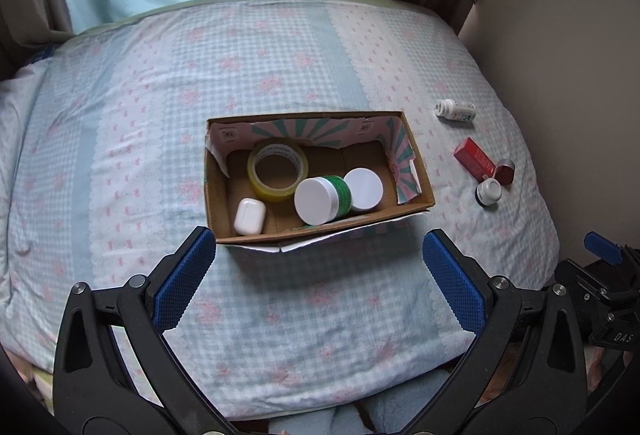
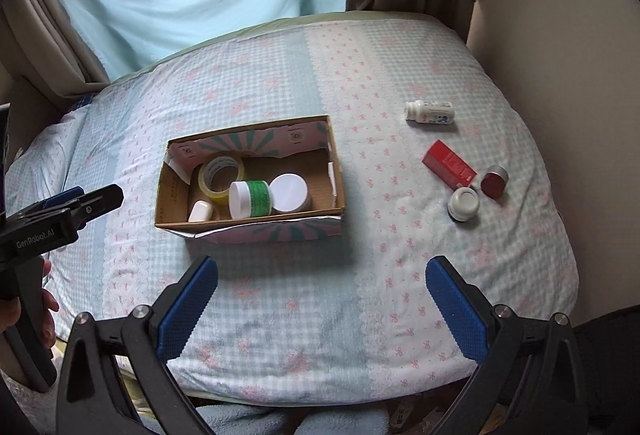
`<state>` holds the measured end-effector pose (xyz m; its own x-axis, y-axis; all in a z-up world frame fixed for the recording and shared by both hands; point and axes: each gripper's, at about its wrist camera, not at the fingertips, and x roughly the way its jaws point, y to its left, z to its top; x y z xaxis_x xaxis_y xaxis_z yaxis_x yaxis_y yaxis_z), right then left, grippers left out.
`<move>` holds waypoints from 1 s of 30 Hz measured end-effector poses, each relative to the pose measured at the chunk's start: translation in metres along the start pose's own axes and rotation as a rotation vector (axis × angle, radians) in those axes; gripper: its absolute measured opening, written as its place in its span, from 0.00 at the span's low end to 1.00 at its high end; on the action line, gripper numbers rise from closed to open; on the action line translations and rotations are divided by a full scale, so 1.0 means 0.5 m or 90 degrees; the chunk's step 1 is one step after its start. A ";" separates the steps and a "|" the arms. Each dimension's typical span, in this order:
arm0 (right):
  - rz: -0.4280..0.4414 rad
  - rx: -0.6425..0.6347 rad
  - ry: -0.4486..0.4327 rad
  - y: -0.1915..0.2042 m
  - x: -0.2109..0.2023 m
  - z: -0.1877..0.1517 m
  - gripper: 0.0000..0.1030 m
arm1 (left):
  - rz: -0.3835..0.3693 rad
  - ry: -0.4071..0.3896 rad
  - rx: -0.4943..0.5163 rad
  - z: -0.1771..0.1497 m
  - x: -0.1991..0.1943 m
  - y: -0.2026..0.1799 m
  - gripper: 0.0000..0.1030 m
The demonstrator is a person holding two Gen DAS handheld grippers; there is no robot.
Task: Organize rigid objects
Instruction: 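Move both tools back toward the remaining items beside the box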
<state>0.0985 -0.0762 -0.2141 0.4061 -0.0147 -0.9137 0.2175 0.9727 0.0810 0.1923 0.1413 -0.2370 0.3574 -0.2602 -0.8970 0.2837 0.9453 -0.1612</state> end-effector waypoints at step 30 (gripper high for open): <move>0.018 0.154 0.063 -0.600 0.232 0.149 1.00 | 0.036 0.095 0.094 0.217 0.360 -0.558 1.00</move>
<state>0.1462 -0.3870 -0.3146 0.3287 0.0456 -0.9433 0.4181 0.8886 0.1887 0.2742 -0.1907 -0.3090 0.2439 -0.1660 -0.9555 0.3977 0.9157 -0.0575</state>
